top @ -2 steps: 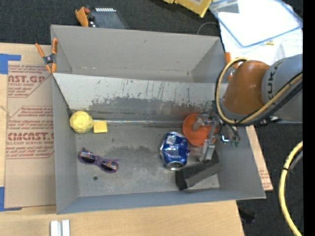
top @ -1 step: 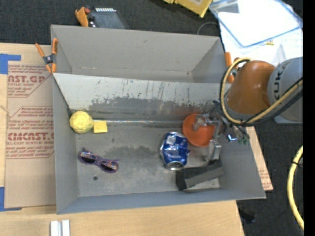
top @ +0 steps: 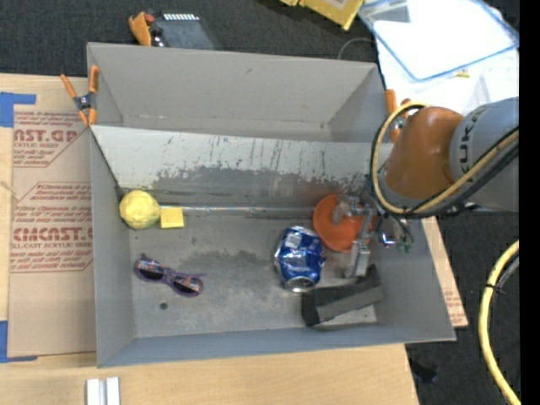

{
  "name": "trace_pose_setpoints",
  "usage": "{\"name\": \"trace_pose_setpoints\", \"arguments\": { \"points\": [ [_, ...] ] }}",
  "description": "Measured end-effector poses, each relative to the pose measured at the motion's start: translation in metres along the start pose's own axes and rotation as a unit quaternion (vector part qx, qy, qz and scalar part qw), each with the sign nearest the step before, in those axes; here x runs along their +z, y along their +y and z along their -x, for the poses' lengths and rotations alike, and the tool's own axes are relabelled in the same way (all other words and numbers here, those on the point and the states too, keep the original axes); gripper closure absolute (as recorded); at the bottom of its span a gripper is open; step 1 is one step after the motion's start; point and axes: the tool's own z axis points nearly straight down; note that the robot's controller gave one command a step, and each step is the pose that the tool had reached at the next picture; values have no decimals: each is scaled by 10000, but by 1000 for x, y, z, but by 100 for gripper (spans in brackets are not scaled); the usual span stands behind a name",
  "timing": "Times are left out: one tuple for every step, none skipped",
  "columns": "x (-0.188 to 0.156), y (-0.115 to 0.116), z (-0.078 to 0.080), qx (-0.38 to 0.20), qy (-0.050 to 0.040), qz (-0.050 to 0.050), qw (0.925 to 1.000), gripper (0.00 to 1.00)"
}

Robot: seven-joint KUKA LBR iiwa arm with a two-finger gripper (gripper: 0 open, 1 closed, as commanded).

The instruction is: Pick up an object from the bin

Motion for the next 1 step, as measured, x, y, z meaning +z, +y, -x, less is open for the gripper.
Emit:
{"name": "trace_pose_setpoints", "arguments": {
  "points": [
    [-8,-4,3,-746,-48,-1,9972,0]
  ]
}}
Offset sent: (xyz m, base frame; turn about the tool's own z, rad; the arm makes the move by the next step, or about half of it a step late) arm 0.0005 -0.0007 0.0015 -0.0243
